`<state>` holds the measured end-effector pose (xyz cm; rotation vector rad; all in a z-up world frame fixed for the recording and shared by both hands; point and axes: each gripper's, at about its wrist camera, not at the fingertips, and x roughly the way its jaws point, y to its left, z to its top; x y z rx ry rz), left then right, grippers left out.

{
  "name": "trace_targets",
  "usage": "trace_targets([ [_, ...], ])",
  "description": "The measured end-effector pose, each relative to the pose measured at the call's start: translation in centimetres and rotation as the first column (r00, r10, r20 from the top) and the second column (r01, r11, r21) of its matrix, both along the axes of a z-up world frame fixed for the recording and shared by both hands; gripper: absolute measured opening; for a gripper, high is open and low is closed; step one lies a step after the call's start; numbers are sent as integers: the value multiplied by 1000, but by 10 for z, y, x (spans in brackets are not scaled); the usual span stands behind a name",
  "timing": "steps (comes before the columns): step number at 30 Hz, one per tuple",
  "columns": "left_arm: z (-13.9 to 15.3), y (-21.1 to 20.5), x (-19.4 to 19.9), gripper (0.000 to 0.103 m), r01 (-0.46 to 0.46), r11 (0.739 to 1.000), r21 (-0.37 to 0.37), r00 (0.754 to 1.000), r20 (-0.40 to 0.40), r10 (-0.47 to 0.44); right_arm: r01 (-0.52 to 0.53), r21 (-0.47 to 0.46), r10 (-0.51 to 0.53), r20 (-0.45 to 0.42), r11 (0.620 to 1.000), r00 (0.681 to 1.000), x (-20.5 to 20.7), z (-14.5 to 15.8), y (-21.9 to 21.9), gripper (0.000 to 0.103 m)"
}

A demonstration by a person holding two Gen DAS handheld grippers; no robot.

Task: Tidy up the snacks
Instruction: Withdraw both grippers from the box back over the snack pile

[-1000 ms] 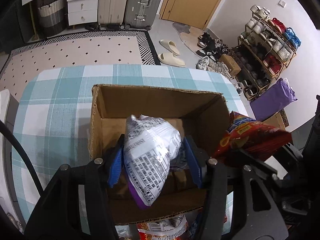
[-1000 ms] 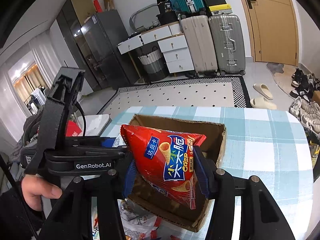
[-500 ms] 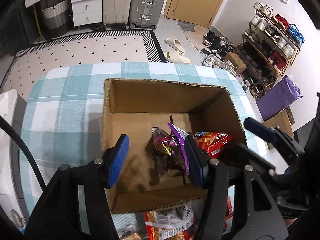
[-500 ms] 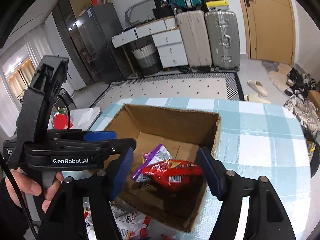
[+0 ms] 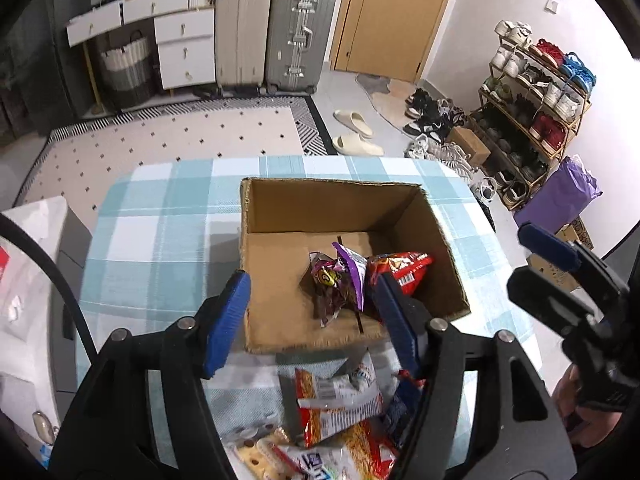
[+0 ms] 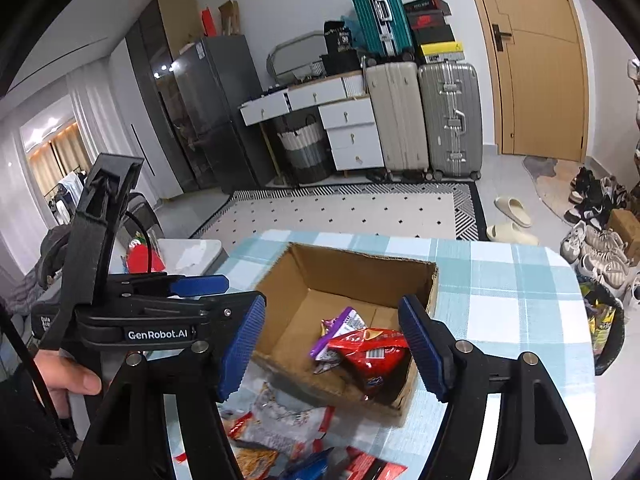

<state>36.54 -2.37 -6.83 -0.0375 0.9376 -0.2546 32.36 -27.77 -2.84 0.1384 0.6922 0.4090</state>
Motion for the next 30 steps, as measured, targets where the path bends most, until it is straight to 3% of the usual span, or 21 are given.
trace_targets([
  [5, 27, 5, -37, 68, 2, 1000, 0, 998, 58, -2, -3, 7, 2, 47, 1000, 999, -32, 22, 1, 78],
  [10, 48, 7, -74, 77, 0, 1000, 21, 992, 127, -3, -10, 10, 9, 92, 1000, 996, -64, 40, 3, 83],
  [18, 73, 9, -141, 81, 6, 999, 35, 979, 204, -13, -10, 46, 2, 155, 999, 988, -114, 60, 2, 92],
  [23, 76, 18, -179, 81, -6, 1000, -4, 977, 213, 7, -10, 71, -4, 191, 997, 982, -148, 65, -2, 93],
  [30, 61, 28, -232, 83, -1, 1000, 3, 973, 231, 0, -56, 103, 33, 215, 993, 976, -194, 60, -4, 96],
])
